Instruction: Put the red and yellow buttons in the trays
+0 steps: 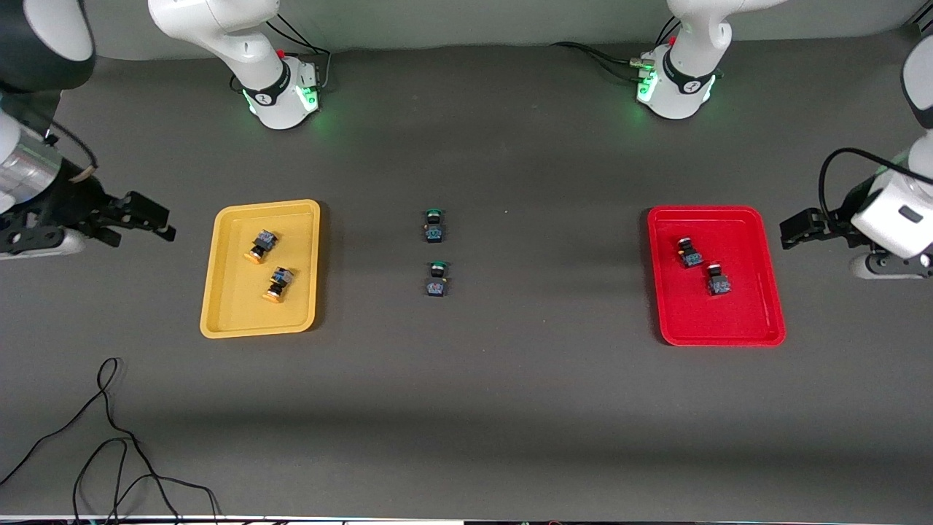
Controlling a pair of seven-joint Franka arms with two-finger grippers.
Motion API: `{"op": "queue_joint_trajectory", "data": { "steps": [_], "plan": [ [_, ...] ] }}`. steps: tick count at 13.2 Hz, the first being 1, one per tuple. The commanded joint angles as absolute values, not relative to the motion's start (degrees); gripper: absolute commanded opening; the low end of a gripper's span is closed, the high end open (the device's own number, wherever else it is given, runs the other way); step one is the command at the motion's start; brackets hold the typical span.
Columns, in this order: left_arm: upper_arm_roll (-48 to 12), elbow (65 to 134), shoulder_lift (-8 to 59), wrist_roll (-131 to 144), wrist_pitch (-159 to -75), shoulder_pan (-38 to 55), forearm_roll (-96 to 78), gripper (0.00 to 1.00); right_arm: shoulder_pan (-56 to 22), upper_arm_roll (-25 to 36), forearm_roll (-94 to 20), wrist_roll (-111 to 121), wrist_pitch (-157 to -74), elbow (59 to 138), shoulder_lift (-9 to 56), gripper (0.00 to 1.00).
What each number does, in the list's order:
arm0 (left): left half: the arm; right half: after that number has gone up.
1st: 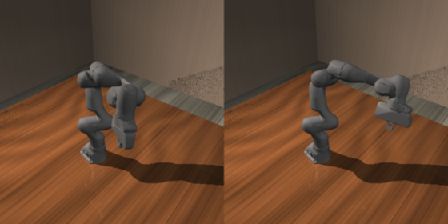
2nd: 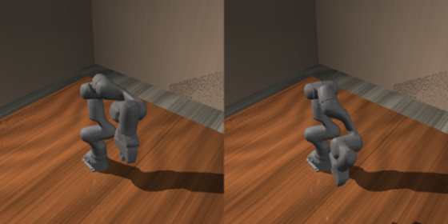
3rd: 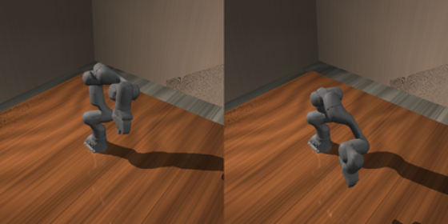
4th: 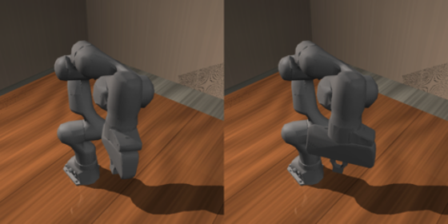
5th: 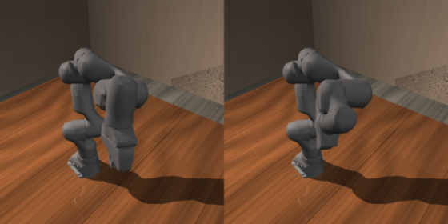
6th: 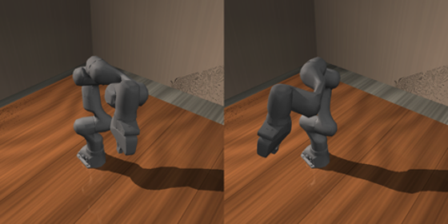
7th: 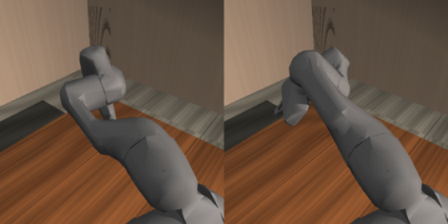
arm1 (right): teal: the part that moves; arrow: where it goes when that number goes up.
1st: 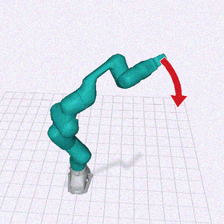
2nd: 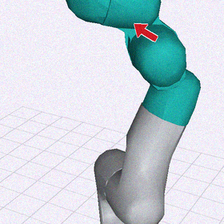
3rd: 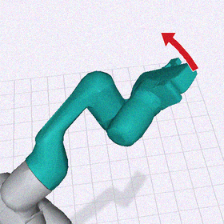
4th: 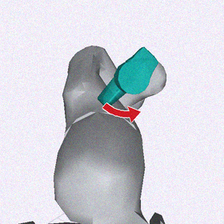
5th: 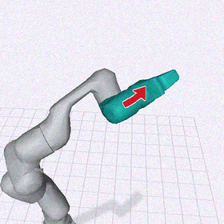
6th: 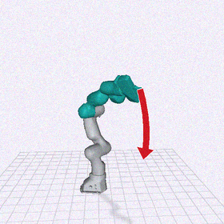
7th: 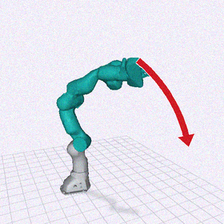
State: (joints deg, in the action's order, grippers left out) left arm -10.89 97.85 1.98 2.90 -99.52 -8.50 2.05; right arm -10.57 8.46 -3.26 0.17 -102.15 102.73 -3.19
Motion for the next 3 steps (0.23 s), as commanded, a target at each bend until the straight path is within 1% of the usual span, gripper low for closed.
{"op": "queue_joint_trajectory", "data": {
  "steps": [1, 2, 3],
  "plan": [
    [-10.46, 103.73, -4.49, 2.73, -102.76, -7.91, 0.88, 1.0, -3.28, -1.19, 0.43, -1.57, -102.06, 104.25, -3.87, 1.0],
    [-10.55, 101.1, -3.44, 2.72, -101.0, -7.82, 1.23, 1.0, -2.21, -2.45, 0.61, -4.37, -99.87, 103.19, -3.69, 1.0],
    [-10.55, 99.25, -2.91, 2.81, -99.42, -7.74, 1.49, 1.0, -2.11, -2.46, 0.62, -5.35, -98.8, 102.84, -3.69, 1.0]
  ]
}}
